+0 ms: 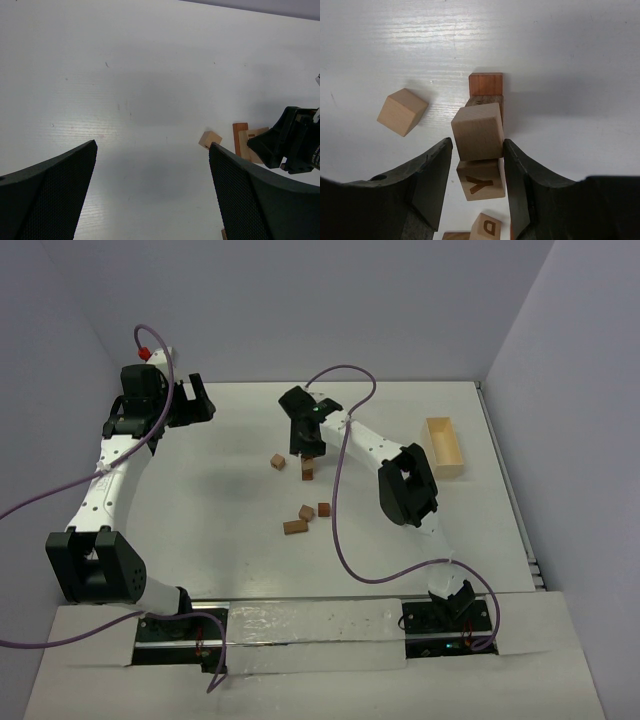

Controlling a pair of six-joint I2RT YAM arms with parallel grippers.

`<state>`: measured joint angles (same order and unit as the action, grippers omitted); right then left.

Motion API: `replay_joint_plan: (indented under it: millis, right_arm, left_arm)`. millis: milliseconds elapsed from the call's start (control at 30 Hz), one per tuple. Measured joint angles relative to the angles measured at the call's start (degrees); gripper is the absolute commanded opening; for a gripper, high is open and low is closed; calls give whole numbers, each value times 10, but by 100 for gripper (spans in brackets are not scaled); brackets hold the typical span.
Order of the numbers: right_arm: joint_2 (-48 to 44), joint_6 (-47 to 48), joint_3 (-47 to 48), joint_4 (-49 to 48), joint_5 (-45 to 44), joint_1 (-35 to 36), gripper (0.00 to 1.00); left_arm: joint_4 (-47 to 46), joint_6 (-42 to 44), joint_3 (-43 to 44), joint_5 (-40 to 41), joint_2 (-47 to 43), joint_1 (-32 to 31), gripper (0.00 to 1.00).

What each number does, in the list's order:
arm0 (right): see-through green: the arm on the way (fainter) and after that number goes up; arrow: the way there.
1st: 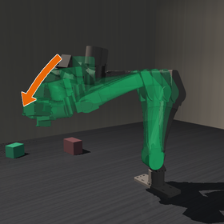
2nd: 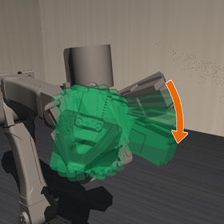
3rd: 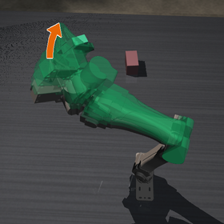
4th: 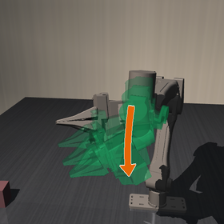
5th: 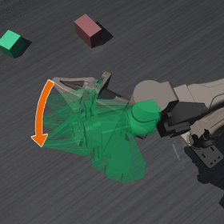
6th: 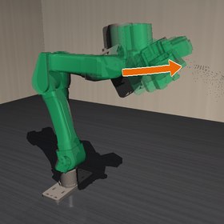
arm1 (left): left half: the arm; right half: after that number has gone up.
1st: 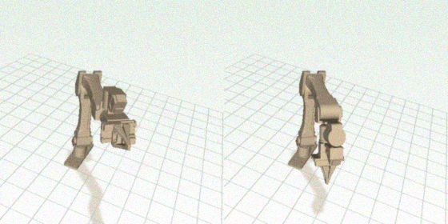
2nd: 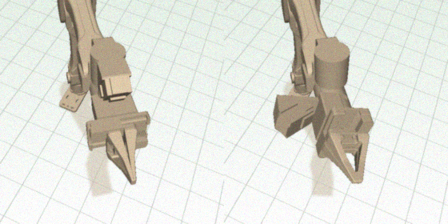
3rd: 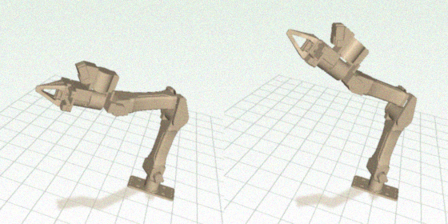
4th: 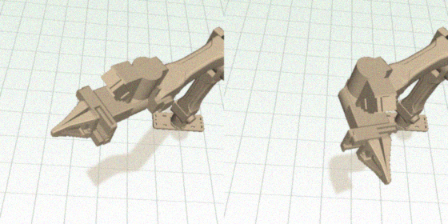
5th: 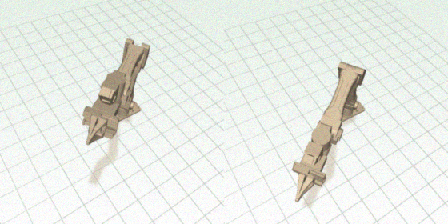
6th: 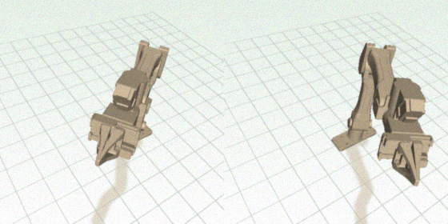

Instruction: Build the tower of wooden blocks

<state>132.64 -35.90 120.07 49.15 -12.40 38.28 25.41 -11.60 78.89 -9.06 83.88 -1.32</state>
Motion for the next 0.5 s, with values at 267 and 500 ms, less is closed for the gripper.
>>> replay_joint_plan:
  millis: [267,500]
  right_arm:
    - [0,0,0,0,1,0,50]
    - [0,0,0,0,7,0,63]
  left_arm:
    - [0,0,0,0,0,0,99]
    - [0,0,0,-1,0,0,99]
